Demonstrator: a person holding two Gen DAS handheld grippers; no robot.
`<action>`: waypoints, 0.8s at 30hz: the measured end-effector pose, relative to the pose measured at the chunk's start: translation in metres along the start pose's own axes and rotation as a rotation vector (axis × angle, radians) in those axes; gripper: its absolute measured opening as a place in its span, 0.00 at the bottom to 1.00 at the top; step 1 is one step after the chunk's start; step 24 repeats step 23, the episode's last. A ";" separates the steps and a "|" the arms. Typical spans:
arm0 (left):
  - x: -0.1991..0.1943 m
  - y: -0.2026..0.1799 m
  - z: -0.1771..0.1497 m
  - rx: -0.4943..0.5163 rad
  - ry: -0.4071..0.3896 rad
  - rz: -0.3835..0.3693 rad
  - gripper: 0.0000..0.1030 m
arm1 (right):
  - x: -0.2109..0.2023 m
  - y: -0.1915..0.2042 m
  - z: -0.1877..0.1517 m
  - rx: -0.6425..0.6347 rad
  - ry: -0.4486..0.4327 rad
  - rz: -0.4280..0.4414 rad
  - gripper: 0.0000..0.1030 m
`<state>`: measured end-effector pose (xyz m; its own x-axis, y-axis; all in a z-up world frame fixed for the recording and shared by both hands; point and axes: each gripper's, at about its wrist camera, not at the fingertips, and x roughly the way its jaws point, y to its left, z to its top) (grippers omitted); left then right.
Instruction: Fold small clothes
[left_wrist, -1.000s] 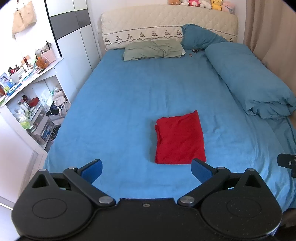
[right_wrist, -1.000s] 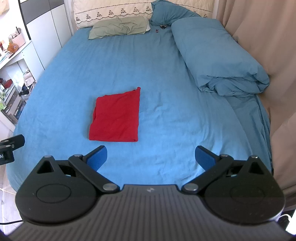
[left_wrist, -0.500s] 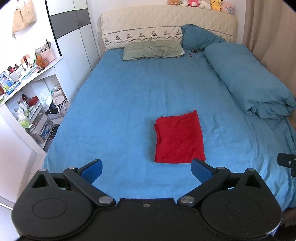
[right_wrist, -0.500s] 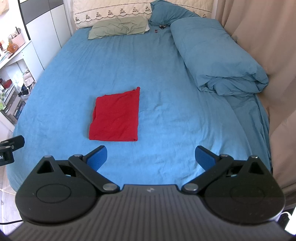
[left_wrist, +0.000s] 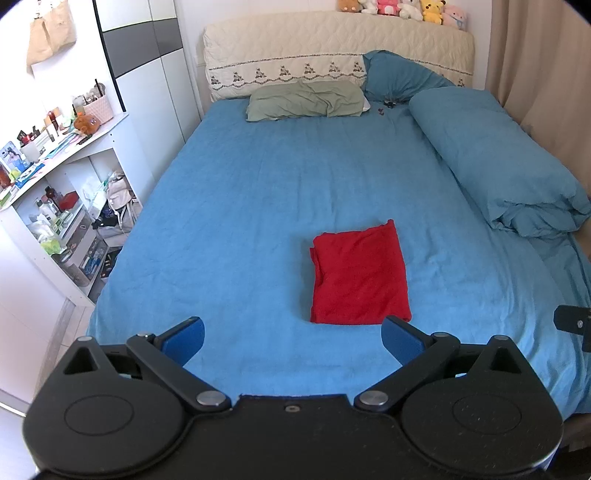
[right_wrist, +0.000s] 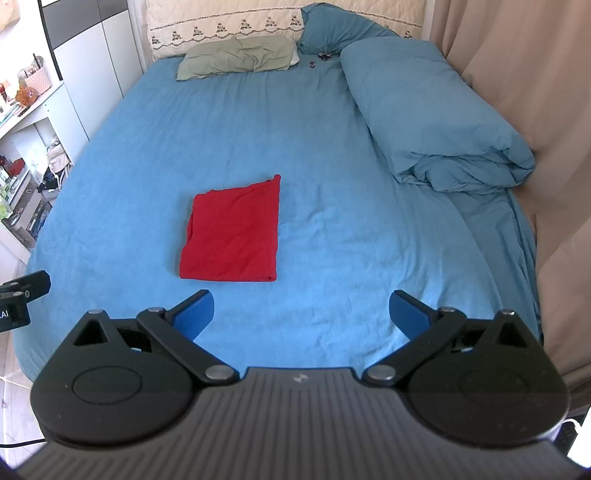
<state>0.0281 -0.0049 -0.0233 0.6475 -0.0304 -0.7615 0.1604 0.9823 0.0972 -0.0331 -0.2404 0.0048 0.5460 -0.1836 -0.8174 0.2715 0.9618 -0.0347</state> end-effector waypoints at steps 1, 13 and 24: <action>0.000 0.000 0.000 -0.001 -0.001 -0.001 1.00 | 0.000 0.000 0.000 0.000 0.001 0.000 1.00; -0.008 0.003 -0.005 0.010 -0.029 0.004 1.00 | -0.006 0.002 -0.006 0.007 -0.010 -0.002 1.00; -0.014 0.003 -0.008 0.020 -0.067 -0.010 1.00 | -0.011 0.000 -0.010 0.018 -0.017 0.005 1.00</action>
